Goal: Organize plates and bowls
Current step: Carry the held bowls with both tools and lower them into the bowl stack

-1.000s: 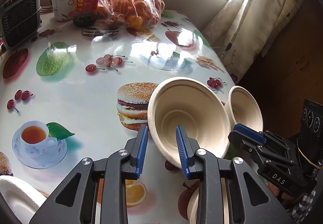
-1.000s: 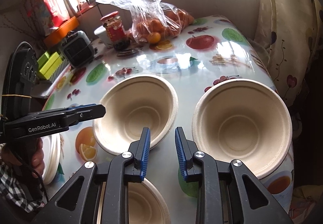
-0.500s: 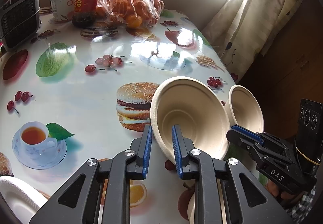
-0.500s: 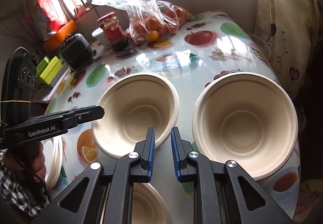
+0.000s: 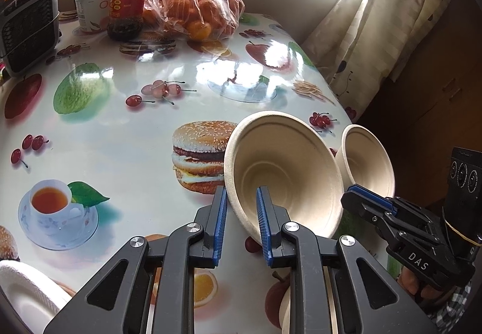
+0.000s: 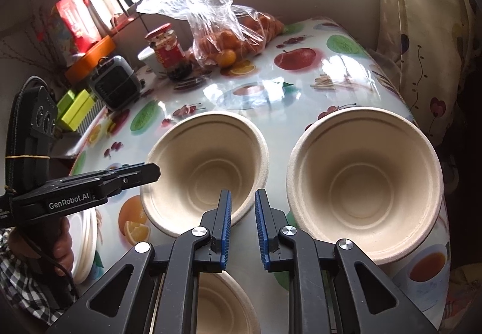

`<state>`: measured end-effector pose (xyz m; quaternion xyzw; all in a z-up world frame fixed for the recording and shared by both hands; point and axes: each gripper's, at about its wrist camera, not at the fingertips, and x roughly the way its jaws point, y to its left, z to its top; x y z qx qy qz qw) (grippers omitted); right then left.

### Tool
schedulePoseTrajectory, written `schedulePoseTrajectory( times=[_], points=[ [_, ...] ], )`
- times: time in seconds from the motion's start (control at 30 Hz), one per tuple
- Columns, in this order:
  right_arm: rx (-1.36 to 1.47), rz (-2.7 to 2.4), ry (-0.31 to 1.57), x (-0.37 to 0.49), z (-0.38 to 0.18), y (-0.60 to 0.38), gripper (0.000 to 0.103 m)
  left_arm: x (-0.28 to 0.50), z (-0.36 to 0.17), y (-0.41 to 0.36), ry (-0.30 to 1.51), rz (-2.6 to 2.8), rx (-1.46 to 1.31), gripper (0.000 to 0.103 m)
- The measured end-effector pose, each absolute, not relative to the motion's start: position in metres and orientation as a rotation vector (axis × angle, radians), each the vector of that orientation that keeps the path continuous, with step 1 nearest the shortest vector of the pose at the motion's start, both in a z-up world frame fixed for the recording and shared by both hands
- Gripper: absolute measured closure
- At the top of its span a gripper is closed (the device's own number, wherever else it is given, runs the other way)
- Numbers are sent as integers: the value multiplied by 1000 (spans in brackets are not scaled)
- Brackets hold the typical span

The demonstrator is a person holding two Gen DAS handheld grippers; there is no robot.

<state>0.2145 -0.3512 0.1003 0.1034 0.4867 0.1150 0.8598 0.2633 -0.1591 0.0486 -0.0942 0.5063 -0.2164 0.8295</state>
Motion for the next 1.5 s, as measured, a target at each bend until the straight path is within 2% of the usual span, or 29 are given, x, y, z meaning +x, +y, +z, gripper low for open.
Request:
schedulePoseTrajectory(
  times=[0.53, 0.6, 0.93, 1.5],
  points=[
    [253, 246, 1047, 220, 93, -354, 87, 265, 45, -159, 1084, -452, -205, 82],
    [254, 243, 1048, 221, 92, -355, 88, 265, 45, -160, 1085, -456, -206, 88],
    [273, 235, 1041, 216, 93, -358, 89, 262, 48, -162, 1077, -454, -197, 90],
    [318, 242, 957, 189, 122, -360, 89, 240, 72, -157, 1026, -500, -212, 90]
  ],
)
